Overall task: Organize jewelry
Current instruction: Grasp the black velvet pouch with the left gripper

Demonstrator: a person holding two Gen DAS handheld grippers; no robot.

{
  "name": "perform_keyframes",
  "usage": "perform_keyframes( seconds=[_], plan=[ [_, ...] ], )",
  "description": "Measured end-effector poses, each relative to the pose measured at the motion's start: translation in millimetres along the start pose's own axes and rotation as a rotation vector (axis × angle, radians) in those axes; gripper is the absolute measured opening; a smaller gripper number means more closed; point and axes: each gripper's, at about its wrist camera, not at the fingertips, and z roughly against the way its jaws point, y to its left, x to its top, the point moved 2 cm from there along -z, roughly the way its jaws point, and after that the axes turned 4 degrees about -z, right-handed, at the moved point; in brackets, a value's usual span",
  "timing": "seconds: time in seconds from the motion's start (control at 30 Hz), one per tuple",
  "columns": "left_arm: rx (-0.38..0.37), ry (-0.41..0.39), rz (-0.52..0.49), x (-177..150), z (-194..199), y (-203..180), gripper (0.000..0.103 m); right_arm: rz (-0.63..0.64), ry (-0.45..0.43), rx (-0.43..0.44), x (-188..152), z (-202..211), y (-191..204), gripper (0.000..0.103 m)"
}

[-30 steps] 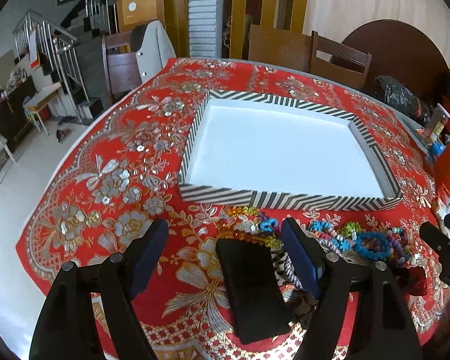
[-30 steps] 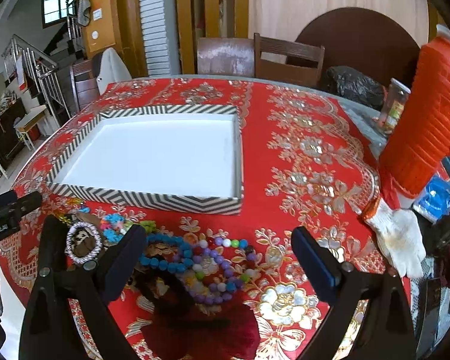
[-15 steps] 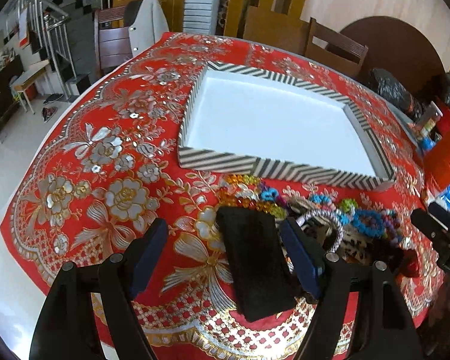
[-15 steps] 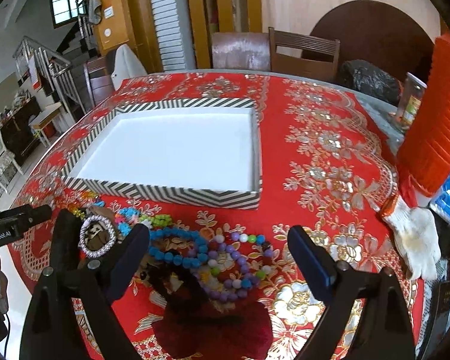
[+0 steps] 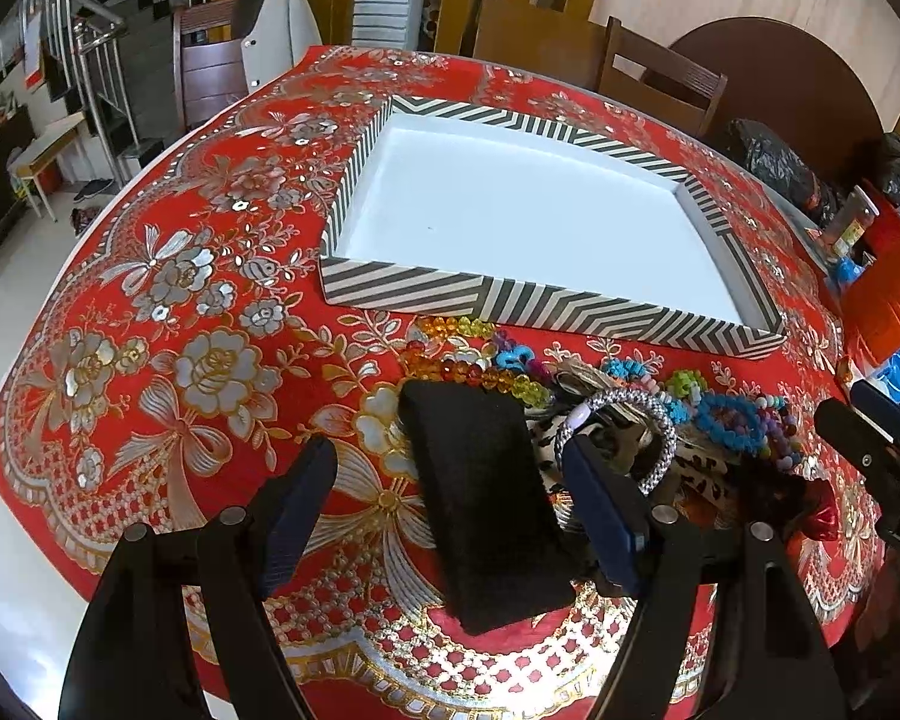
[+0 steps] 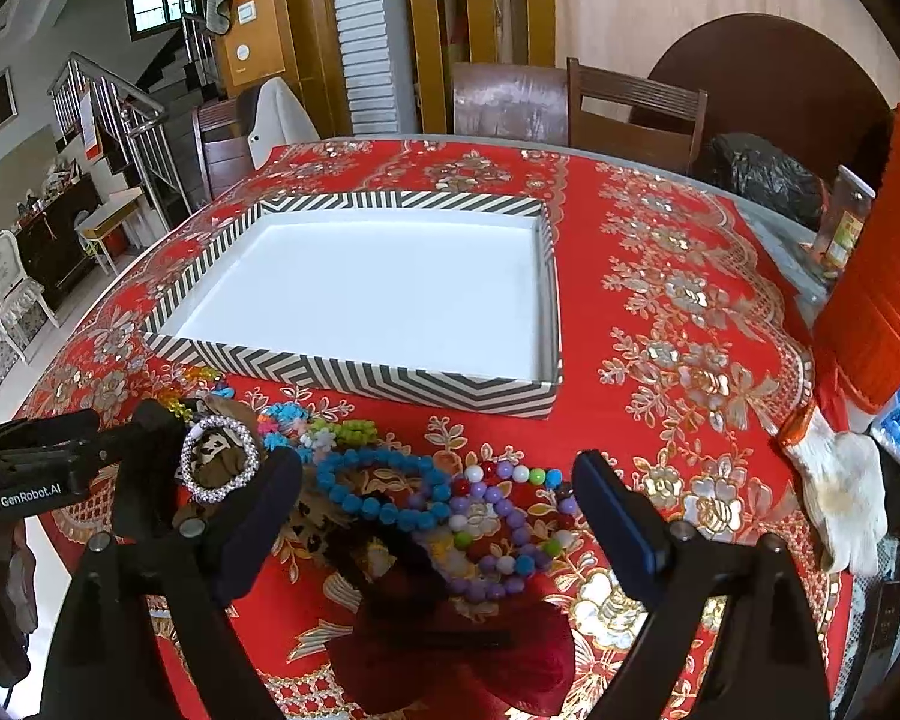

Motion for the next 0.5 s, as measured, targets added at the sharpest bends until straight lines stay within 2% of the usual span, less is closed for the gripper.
perform_keyframes(
  seconds=[0.3,0.5],
  plan=[
    [-0.003,0.025,0.011,-3.3,-8.2,3.2,0.077,0.016,0.003,0.026,-1.9,0.3,6.2,0.092],
    [-0.007,0.036,0.023,-3.7,-13.8,6.4,0.077,0.033,0.033,0.063,-0.2,-7.1,15.4,0.083]
  ],
)
